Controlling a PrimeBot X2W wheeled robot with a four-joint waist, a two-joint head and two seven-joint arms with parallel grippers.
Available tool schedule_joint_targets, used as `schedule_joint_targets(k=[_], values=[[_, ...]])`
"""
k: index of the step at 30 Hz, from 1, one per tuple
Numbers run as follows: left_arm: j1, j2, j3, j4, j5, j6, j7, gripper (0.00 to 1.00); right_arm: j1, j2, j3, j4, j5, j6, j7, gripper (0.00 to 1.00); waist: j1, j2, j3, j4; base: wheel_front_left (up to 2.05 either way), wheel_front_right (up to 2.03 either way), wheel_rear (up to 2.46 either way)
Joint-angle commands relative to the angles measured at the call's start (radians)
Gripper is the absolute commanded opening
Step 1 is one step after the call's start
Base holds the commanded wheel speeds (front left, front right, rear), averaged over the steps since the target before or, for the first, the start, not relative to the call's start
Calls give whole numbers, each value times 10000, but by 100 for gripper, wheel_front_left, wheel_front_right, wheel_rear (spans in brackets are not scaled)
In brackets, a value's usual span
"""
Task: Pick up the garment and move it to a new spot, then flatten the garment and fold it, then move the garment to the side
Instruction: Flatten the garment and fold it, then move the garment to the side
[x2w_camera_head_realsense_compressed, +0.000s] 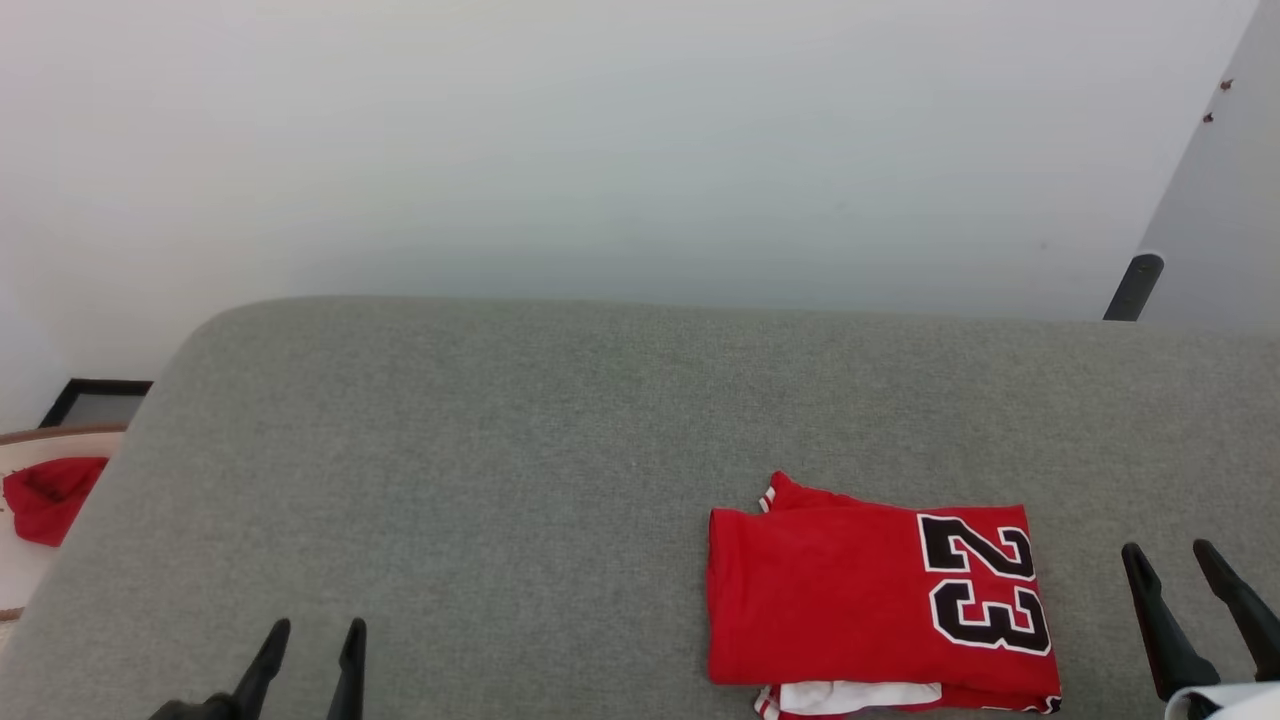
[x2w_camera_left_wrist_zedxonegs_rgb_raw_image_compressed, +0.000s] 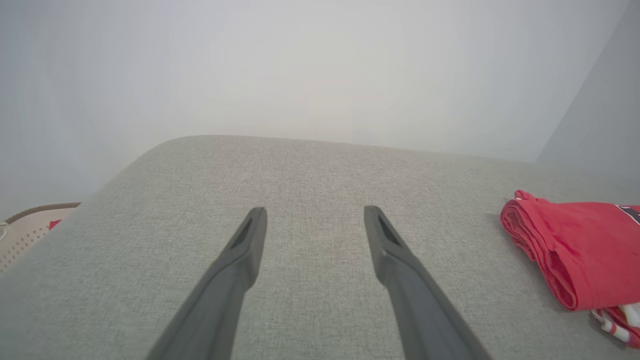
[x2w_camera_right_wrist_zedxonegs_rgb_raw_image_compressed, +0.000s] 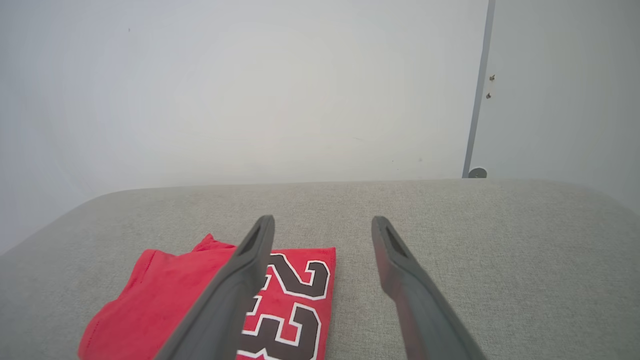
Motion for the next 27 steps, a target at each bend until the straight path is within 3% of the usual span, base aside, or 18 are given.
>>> schedule_joint_targets(k=[1,14,27], values=[[200,86,30,-176,24,70,59,100,236,120,-177,-202,-130,-8,76,100,0,0,-31,20,0,0,0],[755,226,70,-1039,-98,315,269,100,895,614,-844,-1278,-560,-8,714,100,0,0,34,107,0,0,0],[715,335,32,-1148,-101,399,256,100,978,871,-1175,-1311,-1289,-8,277,100,0,0,73,61,0,0,0]])
